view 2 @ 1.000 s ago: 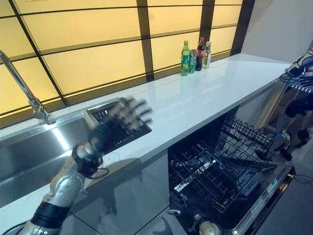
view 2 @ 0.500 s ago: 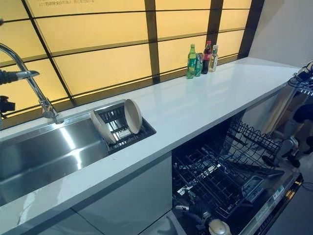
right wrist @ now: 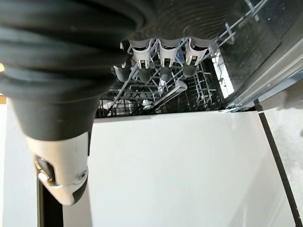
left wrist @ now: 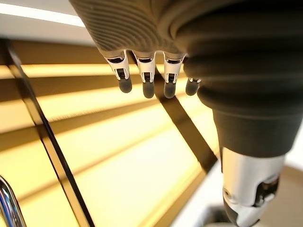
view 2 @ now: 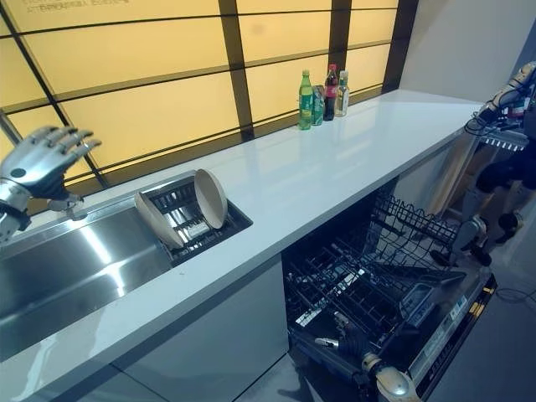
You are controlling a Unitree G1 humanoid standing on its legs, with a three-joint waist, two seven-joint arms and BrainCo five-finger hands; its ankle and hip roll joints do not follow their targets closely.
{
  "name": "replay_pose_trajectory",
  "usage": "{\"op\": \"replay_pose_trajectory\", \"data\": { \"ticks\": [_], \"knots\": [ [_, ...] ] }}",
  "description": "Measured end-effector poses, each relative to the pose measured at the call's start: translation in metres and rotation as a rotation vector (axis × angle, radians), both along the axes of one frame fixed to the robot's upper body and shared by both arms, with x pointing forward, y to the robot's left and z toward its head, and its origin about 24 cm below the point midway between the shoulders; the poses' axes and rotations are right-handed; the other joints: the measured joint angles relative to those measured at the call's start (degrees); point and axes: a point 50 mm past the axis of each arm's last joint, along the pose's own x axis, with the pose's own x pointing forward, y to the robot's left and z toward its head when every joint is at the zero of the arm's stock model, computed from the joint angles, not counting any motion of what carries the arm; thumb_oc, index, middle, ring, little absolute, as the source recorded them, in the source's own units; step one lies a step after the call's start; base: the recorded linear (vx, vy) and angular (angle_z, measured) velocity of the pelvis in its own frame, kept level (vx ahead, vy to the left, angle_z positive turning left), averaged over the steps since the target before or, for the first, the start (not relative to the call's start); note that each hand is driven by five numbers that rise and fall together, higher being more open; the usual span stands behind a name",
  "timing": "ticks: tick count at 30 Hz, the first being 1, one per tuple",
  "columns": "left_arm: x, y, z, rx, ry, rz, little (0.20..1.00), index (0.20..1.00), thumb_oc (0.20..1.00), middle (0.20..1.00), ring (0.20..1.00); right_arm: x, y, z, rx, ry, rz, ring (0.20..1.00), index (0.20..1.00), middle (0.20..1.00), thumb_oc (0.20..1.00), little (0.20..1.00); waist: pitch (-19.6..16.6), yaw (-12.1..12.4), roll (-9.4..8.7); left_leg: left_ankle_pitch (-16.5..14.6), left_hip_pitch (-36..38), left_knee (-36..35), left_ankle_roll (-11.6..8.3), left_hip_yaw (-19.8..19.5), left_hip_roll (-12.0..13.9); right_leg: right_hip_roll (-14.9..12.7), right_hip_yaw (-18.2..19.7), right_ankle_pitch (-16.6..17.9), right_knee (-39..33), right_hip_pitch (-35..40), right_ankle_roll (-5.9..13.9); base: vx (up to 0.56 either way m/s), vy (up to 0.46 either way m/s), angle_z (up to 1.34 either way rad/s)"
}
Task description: Pick up plates and place into dishwasher.
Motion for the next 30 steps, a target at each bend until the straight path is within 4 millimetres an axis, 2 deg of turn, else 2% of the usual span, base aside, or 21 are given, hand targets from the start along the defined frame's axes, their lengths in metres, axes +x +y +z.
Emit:
{"op": "replay_pose_trajectory", "data": {
  "ticks": [5, 13, 17, 24, 30],
  "knots": [
    [-0.001, 0.010, -0.004, -0.003, -0.003, 0.054, 1.000, 1.000, 1.000, 1.000, 1.000, 0.001, -0.004, 0.001, -0.003, -0.005, -0.015, 1.000, 1.000, 1.000, 1.000, 1.000, 0.43, -0.33, 0.26, 0.03, -0.91, 0.01, 0.05, 0.33, -0.10, 0.03, 0.53, 0.55, 0.00, -1.58, 0.18, -0.03, 0.077, -0.08],
    [0.003, 0.009, -0.022, 0.015, 0.016, 0.054, 1.000, 1.000, 1.000, 1.000, 1.000, 0.003, -0.013, 0.005, -0.033, -0.011, -0.012, 1.000, 1.000, 1.000, 1.000, 1.000, 2.49, -0.98, 0.83, 0.09, -0.97, 0.01, 0.18, 0.60, -0.53, -0.27, 0.93, 0.92, 0.01, -1.85, -0.15, -0.04, 0.056, -0.02],
    [0.001, 0.016, -0.023, 0.018, 0.011, 0.077, 1.000, 1.000, 1.000, 1.000, 1.000, 0.007, -0.013, 0.007, -0.036, -0.023, -0.010, 1.000, 1.000, 1.000, 1.000, 1.000, 3.52, -1.72, 0.77, 0.13, -1.32, 0.01, 0.17, 0.79, -0.52, -0.29, 1.07, 1.01, 0.01, -2.30, -0.02, -0.06, 0.037, -0.03],
    [0.007, 0.014, -0.022, 0.043, 0.024, 0.078, 1.000, 1.000, 1.000, 1.000, 1.000, 0.014, -0.021, 0.014, -0.069, -0.045, -0.001, 1.000, 1.000, 1.000, 1.000, 1.000, 6.16, -1.95, 0.63, 0.62, -3.35, 0.03, 0.64, 1.87, -1.05, -0.67, 2.00, 1.87, 0.02, -4.82, 0.52, -0.08, 0.029, -0.07],
    [0.010, 0.012, -0.020, 0.079, 0.031, 0.064, 1.000, 1.000, 1.000, 1.000, 1.000, 0.021, -0.022, 0.019, -0.066, -0.068, -0.006, 1.000, 1.000, 1.000, 1.000, 1.000, 7.56, -3.19, 0.31, 0.71, -3.92, 0.03, 0.82, 1.92, -1.24, -0.76, 2.16, 2.04, 0.26, -5.41, 0.44, -0.01, 0.003, -0.01]
  ]
}}
